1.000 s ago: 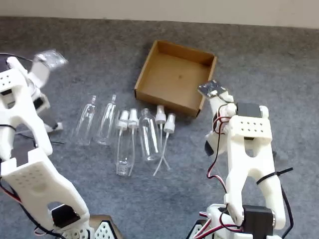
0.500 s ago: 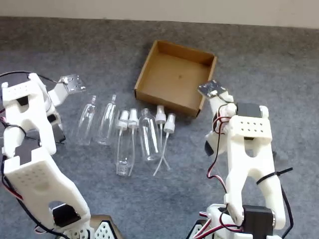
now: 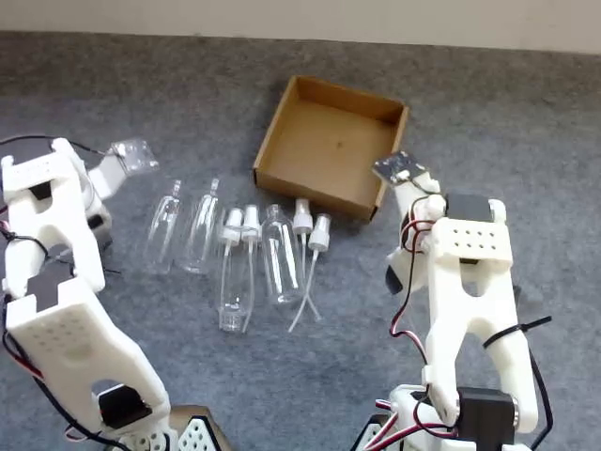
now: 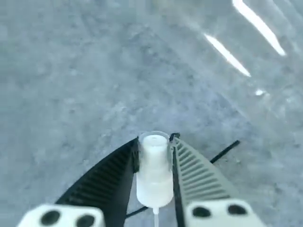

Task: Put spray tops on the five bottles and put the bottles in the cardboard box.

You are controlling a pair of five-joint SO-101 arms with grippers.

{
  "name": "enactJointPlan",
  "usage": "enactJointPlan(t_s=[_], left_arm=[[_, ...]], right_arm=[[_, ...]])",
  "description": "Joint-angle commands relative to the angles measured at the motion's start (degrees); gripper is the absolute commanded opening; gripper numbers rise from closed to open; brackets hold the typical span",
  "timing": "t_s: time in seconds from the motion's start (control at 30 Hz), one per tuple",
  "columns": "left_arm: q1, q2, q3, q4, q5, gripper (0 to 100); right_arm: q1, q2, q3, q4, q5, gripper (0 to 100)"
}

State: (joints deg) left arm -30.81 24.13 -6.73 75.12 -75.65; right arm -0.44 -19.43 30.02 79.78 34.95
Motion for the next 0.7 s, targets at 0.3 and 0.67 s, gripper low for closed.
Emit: enactJointPlan(t_s=[0.3,0.67], left_arm=[[0.7,-25.6,-10.8,12.7,30.6,8],[26.9,-58.1,-10.9,13.5,63.6,8]], right_arm=[[-13.6,-20.3,-7.6,3.5,-10.5,0.5],[-29.3,-34.1,9.6,-19.5,-21.0,0.5]])
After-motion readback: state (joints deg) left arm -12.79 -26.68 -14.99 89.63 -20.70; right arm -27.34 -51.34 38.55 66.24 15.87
